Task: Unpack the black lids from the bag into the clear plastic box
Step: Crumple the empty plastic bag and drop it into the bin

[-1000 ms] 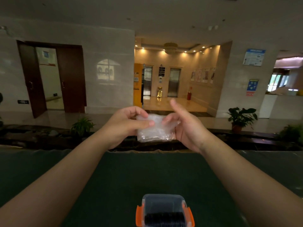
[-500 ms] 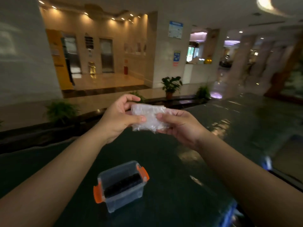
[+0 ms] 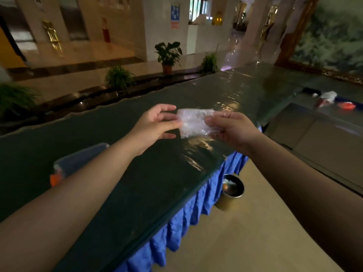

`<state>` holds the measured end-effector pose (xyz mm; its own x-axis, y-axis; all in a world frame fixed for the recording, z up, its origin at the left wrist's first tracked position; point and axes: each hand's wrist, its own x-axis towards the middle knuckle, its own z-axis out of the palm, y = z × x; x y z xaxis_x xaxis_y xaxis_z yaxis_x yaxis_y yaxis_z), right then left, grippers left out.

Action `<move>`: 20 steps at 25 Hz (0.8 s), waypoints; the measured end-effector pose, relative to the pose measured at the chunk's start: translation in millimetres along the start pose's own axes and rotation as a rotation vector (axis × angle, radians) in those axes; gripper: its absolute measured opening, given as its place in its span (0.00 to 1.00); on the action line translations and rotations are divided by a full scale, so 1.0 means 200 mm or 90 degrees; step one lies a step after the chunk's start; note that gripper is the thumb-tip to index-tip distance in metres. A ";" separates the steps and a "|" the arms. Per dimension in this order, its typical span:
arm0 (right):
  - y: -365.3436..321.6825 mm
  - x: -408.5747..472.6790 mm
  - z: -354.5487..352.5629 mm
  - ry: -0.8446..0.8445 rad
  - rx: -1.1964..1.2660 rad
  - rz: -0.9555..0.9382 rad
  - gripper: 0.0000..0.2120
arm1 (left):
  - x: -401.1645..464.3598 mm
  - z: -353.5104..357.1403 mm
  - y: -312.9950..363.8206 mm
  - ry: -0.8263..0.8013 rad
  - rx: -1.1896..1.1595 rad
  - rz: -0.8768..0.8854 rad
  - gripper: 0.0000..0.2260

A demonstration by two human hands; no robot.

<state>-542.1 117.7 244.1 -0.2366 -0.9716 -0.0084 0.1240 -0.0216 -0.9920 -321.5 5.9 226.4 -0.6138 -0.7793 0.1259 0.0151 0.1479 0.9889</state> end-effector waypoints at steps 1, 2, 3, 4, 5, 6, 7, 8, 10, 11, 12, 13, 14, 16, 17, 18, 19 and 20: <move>0.01 -0.05 -0.14 0.033 -0.032 0.001 0.05 | 0.00 0.10 -0.04 0.009 0.032 -0.004 0.20; 0.02 -0.10 -0.29 0.067 -0.071 -0.001 0.05 | 0.01 0.22 -0.07 0.020 0.064 -0.007 0.20; 0.04 -0.15 -0.42 0.094 -0.106 -0.004 0.04 | 0.01 0.33 -0.11 0.032 0.091 -0.012 0.20; 0.05 -0.19 -0.57 0.115 -0.137 -0.007 0.03 | 0.02 0.46 -0.16 0.042 0.118 -0.016 0.21; 0.06 -0.24 -0.71 0.136 -0.161 -0.009 0.03 | 0.03 0.59 -0.20 0.051 0.144 -0.021 0.23; 0.07 -0.27 -0.85 0.159 -0.184 -0.012 0.04 | 0.04 0.70 -0.24 0.060 0.172 -0.027 0.25; 0.08 -0.30 -0.99 0.178 -0.210 -0.015 0.04 | 0.06 0.83 -0.29 0.065 0.195 -0.036 0.26; 0.10 -0.33 -1.13 0.192 -0.238 -0.016 0.04 | 0.08 0.95 -0.33 0.069 0.211 -0.046 0.27; 0.14 -0.34 -1.34 0.213 -0.312 -0.012 0.05 | 0.11 1.13 -0.42 0.077 0.228 -0.065 0.29; 0.18 -0.35 -1.46 0.223 -0.360 -0.011 0.06 | 0.14 1.23 -0.47 0.079 0.231 -0.079 0.29; 0.24 -0.34 -1.57 0.235 -0.401 -0.006 0.07 | 0.17 1.32 -0.53 0.080 0.236 -0.093 0.29; 0.30 -0.32 -1.66 0.246 -0.437 0.003 0.06 | 0.19 1.40 -0.58 0.078 0.240 -0.103 0.28; 0.38 -0.30 -1.74 0.254 -0.467 0.015 0.04 | 0.22 1.47 -0.63 0.074 0.245 -0.110 0.28; 0.54 -0.22 -1.90 0.264 -0.510 0.032 0.03 | 0.32 1.61 -0.77 0.068 0.247 -0.119 0.27; 0.61 -0.19 -1.94 0.267 -0.523 0.038 0.03 | 0.35 1.66 -0.83 0.063 0.243 -0.122 0.26; 0.67 -0.15 -1.98 0.265 -0.535 0.044 0.03 | 0.39 1.71 -0.89 0.054 0.242 -0.131 0.25; 0.74 -0.08 -2.04 0.261 -0.544 0.054 0.04 | 0.45 1.77 -0.97 0.038 0.234 -0.149 0.24; 0.81 0.00 -2.09 0.259 -0.554 0.069 0.04 | 0.52 1.83 -1.06 0.017 0.223 -0.171 0.24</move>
<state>-924.8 212.6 30.0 -0.6022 -0.7982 0.0138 -0.5539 0.4053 -0.7273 -677.9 115.6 0.3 -0.5381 -0.8335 -0.1252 -0.4137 0.1318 0.9008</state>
